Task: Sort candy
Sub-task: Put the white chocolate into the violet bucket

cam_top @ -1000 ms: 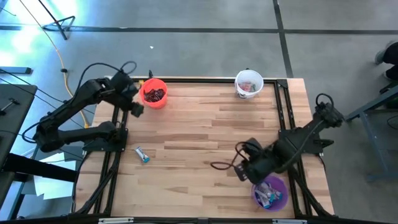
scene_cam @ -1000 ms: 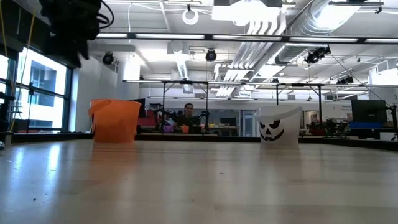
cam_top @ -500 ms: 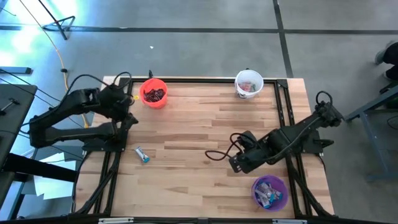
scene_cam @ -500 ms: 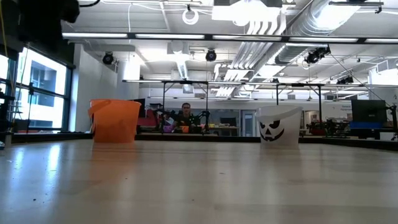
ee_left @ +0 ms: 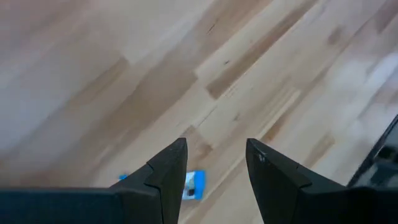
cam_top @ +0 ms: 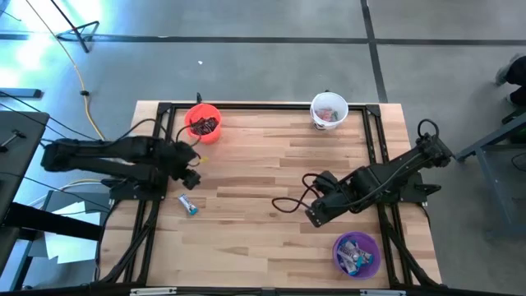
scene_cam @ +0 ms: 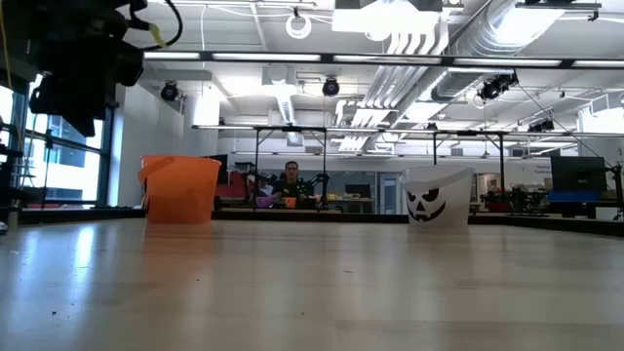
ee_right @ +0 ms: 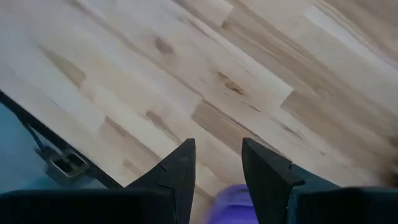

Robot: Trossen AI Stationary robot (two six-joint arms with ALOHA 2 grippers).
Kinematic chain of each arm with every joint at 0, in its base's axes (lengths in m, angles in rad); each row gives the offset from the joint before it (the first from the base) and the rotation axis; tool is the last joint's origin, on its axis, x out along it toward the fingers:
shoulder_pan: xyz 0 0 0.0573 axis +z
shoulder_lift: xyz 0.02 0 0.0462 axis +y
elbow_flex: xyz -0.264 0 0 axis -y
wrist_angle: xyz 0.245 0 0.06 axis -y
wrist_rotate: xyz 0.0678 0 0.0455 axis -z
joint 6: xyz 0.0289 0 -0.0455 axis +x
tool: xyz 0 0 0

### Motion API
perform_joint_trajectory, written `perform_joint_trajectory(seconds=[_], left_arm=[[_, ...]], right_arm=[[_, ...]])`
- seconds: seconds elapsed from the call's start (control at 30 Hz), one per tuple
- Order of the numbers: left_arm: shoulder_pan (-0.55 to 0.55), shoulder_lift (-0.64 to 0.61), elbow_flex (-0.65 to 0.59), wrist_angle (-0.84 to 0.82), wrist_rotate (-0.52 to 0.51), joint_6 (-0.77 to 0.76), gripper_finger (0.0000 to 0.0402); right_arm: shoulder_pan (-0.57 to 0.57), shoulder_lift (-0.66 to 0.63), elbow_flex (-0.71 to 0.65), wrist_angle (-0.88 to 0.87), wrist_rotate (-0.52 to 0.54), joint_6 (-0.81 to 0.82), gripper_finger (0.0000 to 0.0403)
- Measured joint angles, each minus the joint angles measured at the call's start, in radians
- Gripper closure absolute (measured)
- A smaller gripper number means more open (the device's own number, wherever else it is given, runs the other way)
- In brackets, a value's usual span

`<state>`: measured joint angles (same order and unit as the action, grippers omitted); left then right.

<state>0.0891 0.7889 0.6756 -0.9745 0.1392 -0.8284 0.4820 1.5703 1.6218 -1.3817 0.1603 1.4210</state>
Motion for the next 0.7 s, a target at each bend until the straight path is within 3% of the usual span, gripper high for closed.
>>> perform_joint_trajectory(seconds=[0.1, 0.2, 0.37, 0.47, 0.7], left_arm=[[-0.085, 0.008, -0.026, 0.079, -0.05, -0.172, 0.0249], [-0.17, 0.027, -0.044, 0.139, -0.168, -0.354, 0.0249], [-0.29, 0.082, -0.044, 0.093, -0.371, -0.653, 0.0249], [-0.354, 0.133, -0.044, 0.054, -0.383, -0.801, 0.0249], [-0.533, 0.276, -0.04, 0.061, -0.303, -1.062, 0.0249]], right_arm=[[0.0, 0.0, 0.0, -0.034, -0.021, -0.059, 0.028], [0.0, 0.0, 0.0, -0.075, -0.046, -0.141, 0.028], [0.0, 0.0, 0.0, -0.164, -0.059, -0.279, 0.028], [-0.011, 0.0, 0.0, -0.191, -0.057, -0.322, 0.028], [-0.045, -0.008, 0.0, -0.188, -0.014, -0.483, 0.028]])
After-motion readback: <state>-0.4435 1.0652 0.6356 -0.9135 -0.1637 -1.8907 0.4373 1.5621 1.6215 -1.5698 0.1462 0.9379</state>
